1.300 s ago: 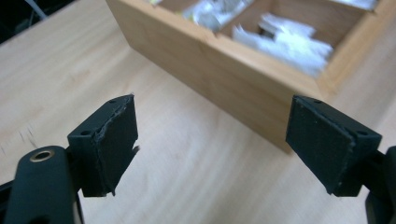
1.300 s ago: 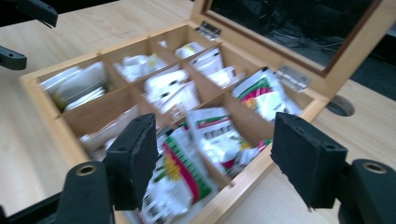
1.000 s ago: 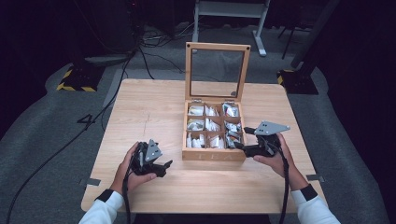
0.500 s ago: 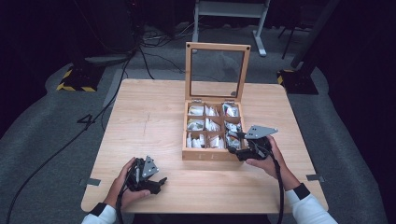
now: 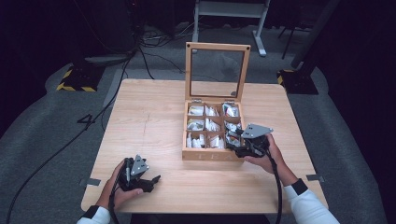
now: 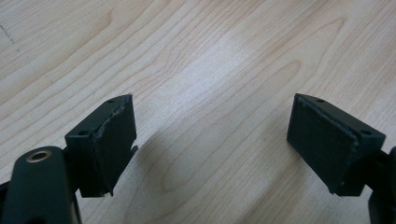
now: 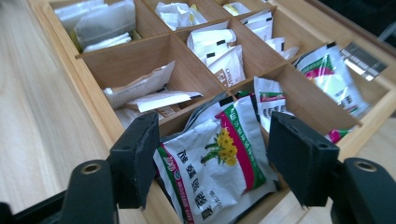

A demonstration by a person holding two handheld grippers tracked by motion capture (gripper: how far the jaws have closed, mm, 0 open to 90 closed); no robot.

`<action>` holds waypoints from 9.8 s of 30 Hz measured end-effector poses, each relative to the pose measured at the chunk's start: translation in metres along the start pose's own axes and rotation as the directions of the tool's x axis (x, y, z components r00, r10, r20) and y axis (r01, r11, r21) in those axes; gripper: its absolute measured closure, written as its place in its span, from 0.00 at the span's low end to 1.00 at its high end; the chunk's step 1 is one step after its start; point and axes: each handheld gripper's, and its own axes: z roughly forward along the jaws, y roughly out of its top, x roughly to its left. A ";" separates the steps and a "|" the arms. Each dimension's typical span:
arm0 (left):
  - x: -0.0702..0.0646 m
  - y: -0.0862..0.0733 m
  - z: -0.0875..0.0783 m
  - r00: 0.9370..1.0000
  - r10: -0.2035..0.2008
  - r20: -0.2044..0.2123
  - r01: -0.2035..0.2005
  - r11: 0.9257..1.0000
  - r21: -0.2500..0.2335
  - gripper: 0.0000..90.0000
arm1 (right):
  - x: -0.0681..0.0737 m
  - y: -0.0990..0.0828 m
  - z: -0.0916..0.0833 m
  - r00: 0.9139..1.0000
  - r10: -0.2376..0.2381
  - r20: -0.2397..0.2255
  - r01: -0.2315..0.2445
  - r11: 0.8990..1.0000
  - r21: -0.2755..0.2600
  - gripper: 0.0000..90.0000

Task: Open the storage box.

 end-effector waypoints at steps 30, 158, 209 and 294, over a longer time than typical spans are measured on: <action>0.009 0.002 0.005 0.996 -0.054 0.066 0.053 0.998 0.018 0.17 | -0.005 -0.013 0.010 1.000 -0.011 0.011 0.010 0.995 0.095 0.76; 0.009 0.004 0.007 0.996 -0.060 0.066 0.059 0.998 0.021 0.17 | 0.093 -0.004 -0.009 0.923 -0.144 -0.356 0.130 0.989 -0.065 0.96; 0.008 0.020 0.004 0.993 -0.081 0.084 0.079 0.996 0.034 0.19 | 0.072 -0.027 -0.041 0.972 -0.032 -0.231 0.018 0.998 -0.062 0.33; 0.110 0.257 0.146 0.948 -0.287 -0.138 0.279 0.958 -0.072 0.24 | -0.164 0.062 0.080 0.899 0.402 0.173 -0.406 0.914 -0.015 0.35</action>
